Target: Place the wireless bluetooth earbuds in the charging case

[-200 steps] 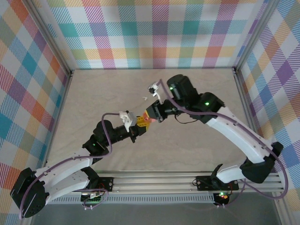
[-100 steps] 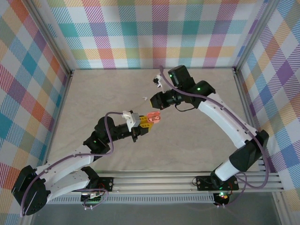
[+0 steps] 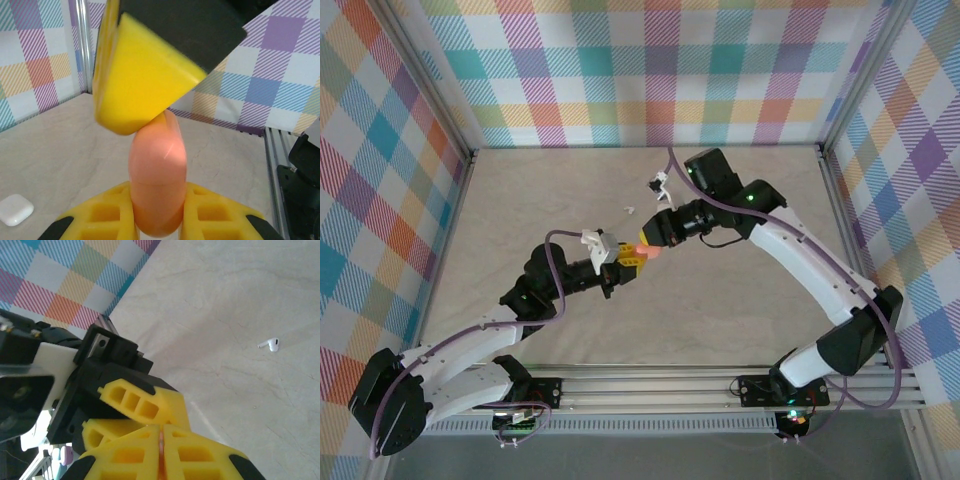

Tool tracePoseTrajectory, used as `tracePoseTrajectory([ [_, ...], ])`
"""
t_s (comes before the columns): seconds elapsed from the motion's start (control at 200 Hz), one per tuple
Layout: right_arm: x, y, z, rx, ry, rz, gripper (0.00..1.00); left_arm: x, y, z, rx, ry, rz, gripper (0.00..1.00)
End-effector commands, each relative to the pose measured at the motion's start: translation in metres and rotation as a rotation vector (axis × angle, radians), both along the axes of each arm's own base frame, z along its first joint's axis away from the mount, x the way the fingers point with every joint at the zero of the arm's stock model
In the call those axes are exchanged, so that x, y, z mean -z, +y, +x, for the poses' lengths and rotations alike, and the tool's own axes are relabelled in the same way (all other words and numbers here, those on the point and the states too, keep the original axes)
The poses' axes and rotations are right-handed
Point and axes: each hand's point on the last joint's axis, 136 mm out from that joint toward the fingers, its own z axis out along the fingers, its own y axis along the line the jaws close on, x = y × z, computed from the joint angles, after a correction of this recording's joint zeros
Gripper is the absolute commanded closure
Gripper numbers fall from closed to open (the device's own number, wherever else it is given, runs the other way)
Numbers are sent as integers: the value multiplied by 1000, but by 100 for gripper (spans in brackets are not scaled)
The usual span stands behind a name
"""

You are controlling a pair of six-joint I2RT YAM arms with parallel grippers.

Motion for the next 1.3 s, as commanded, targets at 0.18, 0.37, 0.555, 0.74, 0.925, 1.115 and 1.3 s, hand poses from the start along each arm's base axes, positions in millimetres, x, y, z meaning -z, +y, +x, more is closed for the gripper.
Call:
tracePoseTrajectory([
  [0.18, -9, -11, -7, 12, -49, 24, 81, -27, 9, 15, -62, 50, -112, 100],
  [0.37, -32, -37, 23, 165, -135, 185, 61, -34, 16, 27, -64, 202, -183, 100],
  [0.555, -38, -42, 27, 195, -201, 341, 33, -49, 14, 28, 4, 289, -226, 100],
  [0.74, -38, -27, 24, 96, -159, 417, 27, -65, 7, 23, 84, 354, -255, 100],
  [0.925, -44, -19, 20, 33, -138, 481, 30, -76, 5, 17, 131, 370, -268, 100],
  [1.115, -39, -17, 17, 1, -114, 489, 34, -80, 1, 16, 162, 396, -291, 100],
  [1.3, -35, -14, 12, -36, -77, 503, 38, -78, 0, 22, 155, 414, -309, 100],
])
